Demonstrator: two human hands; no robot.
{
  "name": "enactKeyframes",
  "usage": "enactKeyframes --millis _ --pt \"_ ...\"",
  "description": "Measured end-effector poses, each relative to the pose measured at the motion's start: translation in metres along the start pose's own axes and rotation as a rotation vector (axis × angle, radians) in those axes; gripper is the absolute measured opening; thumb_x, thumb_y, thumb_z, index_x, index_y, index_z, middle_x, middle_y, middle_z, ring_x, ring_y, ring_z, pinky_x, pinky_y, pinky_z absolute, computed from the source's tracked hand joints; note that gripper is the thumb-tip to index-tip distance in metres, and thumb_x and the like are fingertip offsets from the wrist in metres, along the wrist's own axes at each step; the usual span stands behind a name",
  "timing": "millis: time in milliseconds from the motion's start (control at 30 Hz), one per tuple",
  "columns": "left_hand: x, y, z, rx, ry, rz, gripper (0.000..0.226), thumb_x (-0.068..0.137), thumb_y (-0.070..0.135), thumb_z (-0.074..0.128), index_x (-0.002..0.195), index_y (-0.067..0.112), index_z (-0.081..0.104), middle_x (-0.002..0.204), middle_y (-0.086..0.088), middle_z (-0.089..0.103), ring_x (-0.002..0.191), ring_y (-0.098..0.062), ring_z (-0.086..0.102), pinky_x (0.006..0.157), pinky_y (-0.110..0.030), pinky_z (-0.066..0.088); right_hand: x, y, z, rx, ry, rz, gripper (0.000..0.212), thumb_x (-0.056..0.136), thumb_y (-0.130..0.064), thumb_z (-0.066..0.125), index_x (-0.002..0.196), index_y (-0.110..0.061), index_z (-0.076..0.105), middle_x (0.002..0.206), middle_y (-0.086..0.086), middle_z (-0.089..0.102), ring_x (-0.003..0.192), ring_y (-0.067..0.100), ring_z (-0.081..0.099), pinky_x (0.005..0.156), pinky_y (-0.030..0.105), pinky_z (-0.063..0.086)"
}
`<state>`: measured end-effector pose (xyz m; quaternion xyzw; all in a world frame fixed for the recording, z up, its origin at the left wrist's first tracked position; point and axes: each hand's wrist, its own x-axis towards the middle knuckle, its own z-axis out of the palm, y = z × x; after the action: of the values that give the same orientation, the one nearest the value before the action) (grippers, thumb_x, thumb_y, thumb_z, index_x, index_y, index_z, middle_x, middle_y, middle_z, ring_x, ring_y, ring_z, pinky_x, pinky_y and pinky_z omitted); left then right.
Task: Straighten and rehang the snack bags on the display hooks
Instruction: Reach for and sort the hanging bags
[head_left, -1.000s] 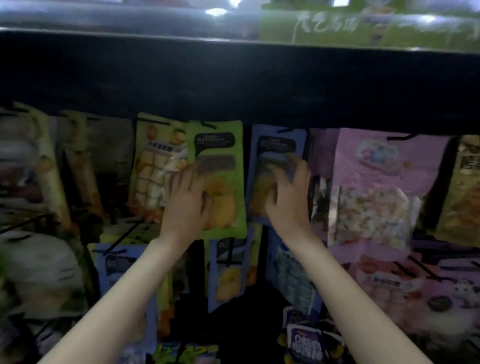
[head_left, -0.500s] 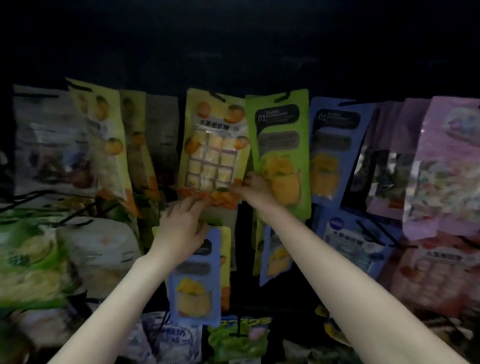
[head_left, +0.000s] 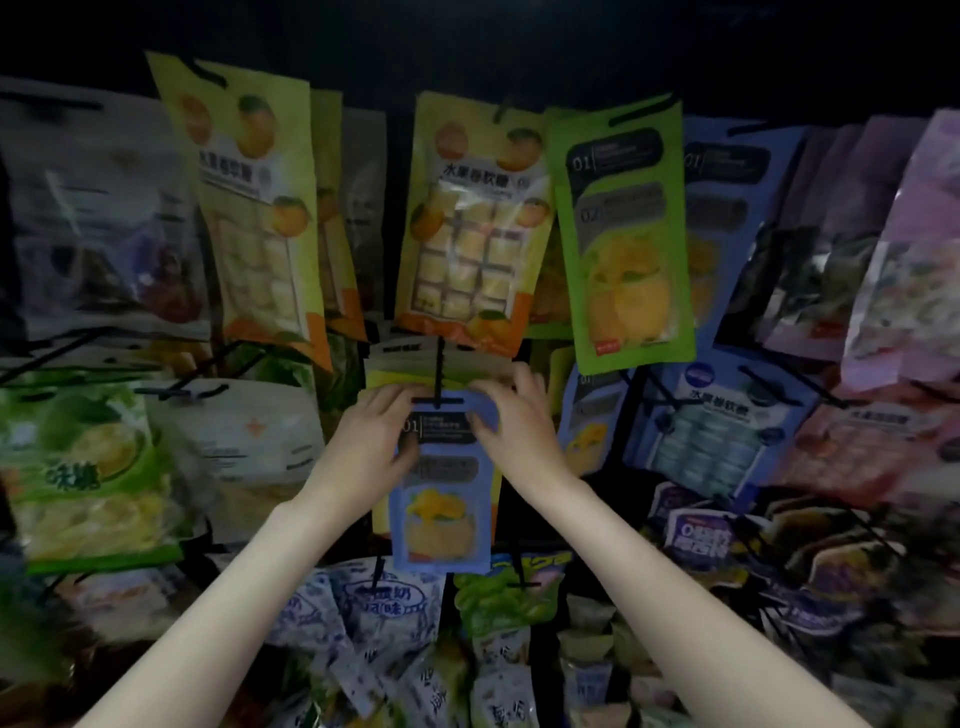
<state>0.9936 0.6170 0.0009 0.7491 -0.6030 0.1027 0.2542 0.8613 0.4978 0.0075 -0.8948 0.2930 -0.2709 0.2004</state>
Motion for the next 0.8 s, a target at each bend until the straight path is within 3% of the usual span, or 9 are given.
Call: enactKeyframes --millis 133,267,400,433,500,567,667,800 --pt "0.006 -0.001 0.001 0.032 0.103 -0.036 0.034 0.081 0.008 0.065 0.114 0.007 0.055 0.110 -0.010 0.058 0.109 -0.030 0.042 0.084 -0.042 0.039 -0.002 -0.011 0.004 -0.121 0.072 -0.042 0.024 0.094 -0.017 0.053 0.118 -0.013 0.054 0.126 0.006 0.036 0.119 0.024 0.030 0.095 0.032 0.029" --pt "0.017 -0.007 -0.004 -0.045 0.104 -0.141 0.024 0.085 0.007 0.060 0.108 0.007 0.055 0.109 -0.009 0.058 0.104 -0.031 0.045 0.080 -0.037 0.036 0.006 -0.016 -0.005 0.072 -0.025 0.057 0.010 0.095 -0.013 0.050 0.103 -0.011 0.056 0.131 0.005 0.042 0.131 0.023 0.027 0.096 0.025 0.022" --pt "0.024 -0.014 -0.013 -0.084 0.126 -0.124 0.015 0.086 0.004 0.058 0.094 0.015 0.052 0.092 0.000 0.058 0.095 -0.027 0.047 0.074 -0.039 0.042 0.013 -0.020 -0.016 0.111 -0.151 0.127 0.010 0.096 -0.018 0.051 0.101 -0.013 0.057 0.145 0.002 0.033 0.142 0.023 0.012 0.108 0.035 0.018" --pt "0.022 -0.014 -0.016 -0.113 0.108 -0.104 0.015 0.086 0.005 0.058 0.091 0.017 0.050 0.090 0.004 0.055 0.093 -0.024 0.045 0.072 -0.037 0.040 0.013 -0.020 -0.019 0.119 -0.177 0.118 0.007 0.096 -0.018 0.052 0.098 -0.015 0.057 0.143 0.002 0.037 0.142 0.023 0.015 0.109 0.037 0.020" --pt "0.015 -0.013 -0.025 -0.200 0.027 -0.074 0.017 0.087 0.006 0.058 0.087 0.020 0.049 0.088 0.007 0.054 0.090 -0.017 0.045 0.068 -0.026 0.037 0.007 -0.017 -0.026 0.150 -0.245 0.050 0.005 0.095 -0.018 0.053 0.092 -0.019 0.056 0.117 -0.002 0.054 0.126 0.020 0.041 0.096 0.029 0.035" --pt "0.006 -0.008 -0.036 -0.302 -0.075 -0.039 0.021 0.086 0.007 0.060 0.085 0.025 0.050 0.088 0.006 0.058 0.085 -0.011 0.051 0.067 -0.018 0.040 -0.003 -0.015 -0.039 0.181 -0.310 -0.014 0.008 0.094 -0.018 0.054 0.088 -0.023 0.056 0.092 -0.014 0.056 0.099 0.008 0.055 0.076 0.016 0.041" --pt "0.001 0.012 -0.055 -0.451 -0.140 -0.009 0.019 0.085 0.011 0.063 0.092 0.026 0.054 0.088 0.007 0.062 0.081 -0.002 0.059 0.070 -0.018 0.048 -0.016 -0.013 -0.067 0.170 -0.289 -0.099 0.020 0.092 -0.016 0.056 0.080 -0.031 0.051 0.087 -0.019 0.055 0.086 -0.010 0.052 0.074 0.011 0.041" --pt "0.014 0.054 -0.071 -0.541 -0.086 0.058 0.014 0.087 0.020 0.061 0.097 0.029 0.055 0.088 0.009 0.064 0.077 0.001 0.060 0.064 -0.015 0.049 -0.022 -0.006 -0.123 0.203 -0.084 -0.165 0.024 0.089 -0.010 0.060 0.079 -0.031 0.052 0.085 -0.014 0.058 0.084 -0.004 0.056 0.075 0.010 0.043"
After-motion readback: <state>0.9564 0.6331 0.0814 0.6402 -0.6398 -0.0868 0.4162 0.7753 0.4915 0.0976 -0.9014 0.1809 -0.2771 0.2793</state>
